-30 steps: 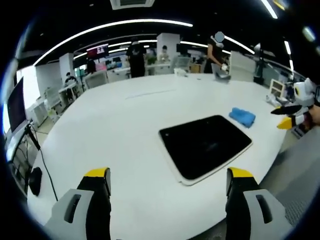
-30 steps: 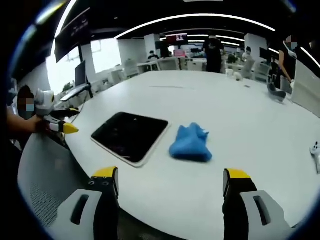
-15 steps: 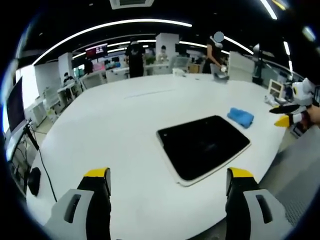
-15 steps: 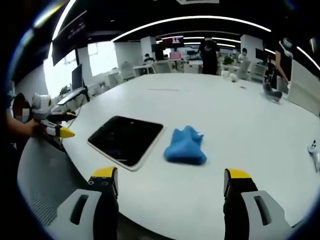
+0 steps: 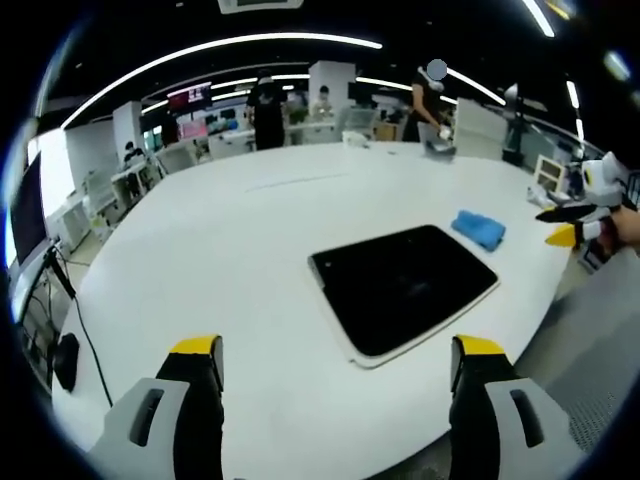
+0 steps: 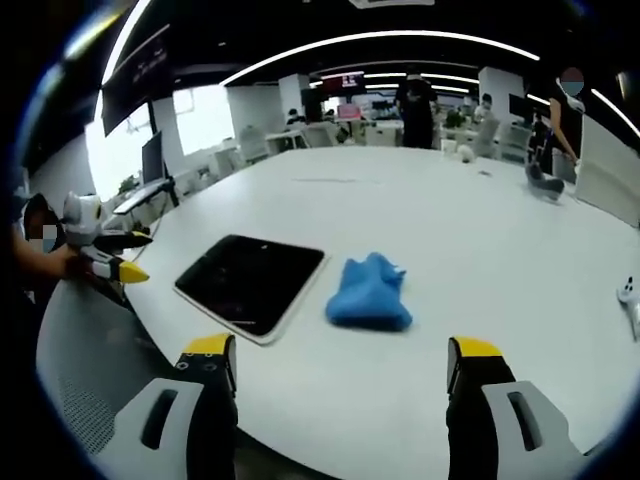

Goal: Wipe the mirror surface with the cleaning cloth until all visible marks leave the cleaned area.

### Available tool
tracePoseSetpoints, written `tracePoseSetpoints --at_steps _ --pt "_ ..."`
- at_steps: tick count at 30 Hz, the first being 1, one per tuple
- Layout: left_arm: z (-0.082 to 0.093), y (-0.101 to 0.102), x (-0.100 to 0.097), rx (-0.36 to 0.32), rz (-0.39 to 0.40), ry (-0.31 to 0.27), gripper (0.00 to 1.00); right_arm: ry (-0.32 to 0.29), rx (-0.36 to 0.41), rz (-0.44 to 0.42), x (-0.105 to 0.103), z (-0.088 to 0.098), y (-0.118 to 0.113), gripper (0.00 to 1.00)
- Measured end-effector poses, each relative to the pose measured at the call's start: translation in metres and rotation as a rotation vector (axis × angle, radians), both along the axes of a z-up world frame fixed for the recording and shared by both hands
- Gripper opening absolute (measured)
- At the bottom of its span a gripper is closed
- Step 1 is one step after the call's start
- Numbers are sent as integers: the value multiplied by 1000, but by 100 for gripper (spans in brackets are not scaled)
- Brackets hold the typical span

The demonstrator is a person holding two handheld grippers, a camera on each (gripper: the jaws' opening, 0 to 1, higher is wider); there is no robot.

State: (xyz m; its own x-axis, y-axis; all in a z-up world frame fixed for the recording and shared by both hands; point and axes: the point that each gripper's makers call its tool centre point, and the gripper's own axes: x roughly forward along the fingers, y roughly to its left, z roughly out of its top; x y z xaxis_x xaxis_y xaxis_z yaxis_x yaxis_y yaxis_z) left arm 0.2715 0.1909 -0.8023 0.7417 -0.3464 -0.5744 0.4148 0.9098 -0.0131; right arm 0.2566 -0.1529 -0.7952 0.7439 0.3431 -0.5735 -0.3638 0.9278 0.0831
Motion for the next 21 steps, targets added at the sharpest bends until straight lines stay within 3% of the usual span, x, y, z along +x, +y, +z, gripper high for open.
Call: tracePoseSetpoints --at_steps 10,21 --pt "1 -3 0 -1 -13 -5 93 6 -6 -1 -1 -2 -1 86" --pt "3 5 2 -5 28 -17 93 20 -5 27 -3 -4 5 85"
